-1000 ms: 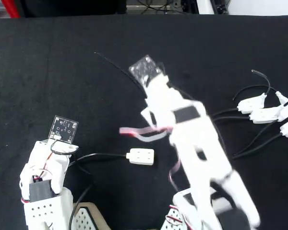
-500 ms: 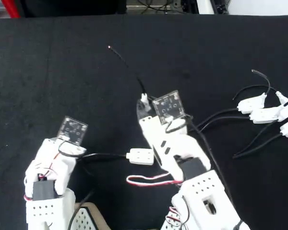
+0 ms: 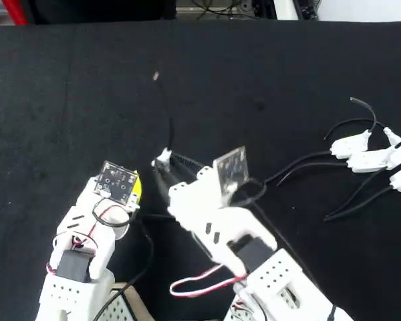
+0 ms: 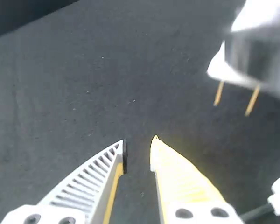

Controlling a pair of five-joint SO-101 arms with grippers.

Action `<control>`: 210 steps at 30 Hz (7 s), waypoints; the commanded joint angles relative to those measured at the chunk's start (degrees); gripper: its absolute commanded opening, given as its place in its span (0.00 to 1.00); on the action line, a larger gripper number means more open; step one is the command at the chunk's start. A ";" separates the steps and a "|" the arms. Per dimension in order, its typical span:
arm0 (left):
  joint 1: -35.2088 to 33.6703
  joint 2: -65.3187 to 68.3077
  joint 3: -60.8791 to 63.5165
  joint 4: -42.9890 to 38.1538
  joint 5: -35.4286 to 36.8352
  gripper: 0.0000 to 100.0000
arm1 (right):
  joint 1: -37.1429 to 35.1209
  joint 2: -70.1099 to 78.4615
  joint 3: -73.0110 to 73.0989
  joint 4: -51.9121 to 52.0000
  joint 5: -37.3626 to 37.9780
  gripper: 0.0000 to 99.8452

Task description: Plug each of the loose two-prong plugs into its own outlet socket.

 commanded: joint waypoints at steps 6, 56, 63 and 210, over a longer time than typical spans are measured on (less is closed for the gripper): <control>1.45 -0.44 1.10 -1.58 6.68 0.11 | -4.22 -10.24 3.56 0.79 -3.69 0.01; 1.71 -1.58 1.01 -0.79 10.11 0.11 | 8.88 -16.57 -17.71 46.15 9.14 0.01; 1.80 -1.58 -2.33 4.48 -6.24 0.10 | 27.16 -14.02 -35.56 65.41 17.05 0.01; 19.91 91.87 -57.01 -4.13 -10.90 0.19 | 46.77 61.49 -70.20 73.93 34.11 0.01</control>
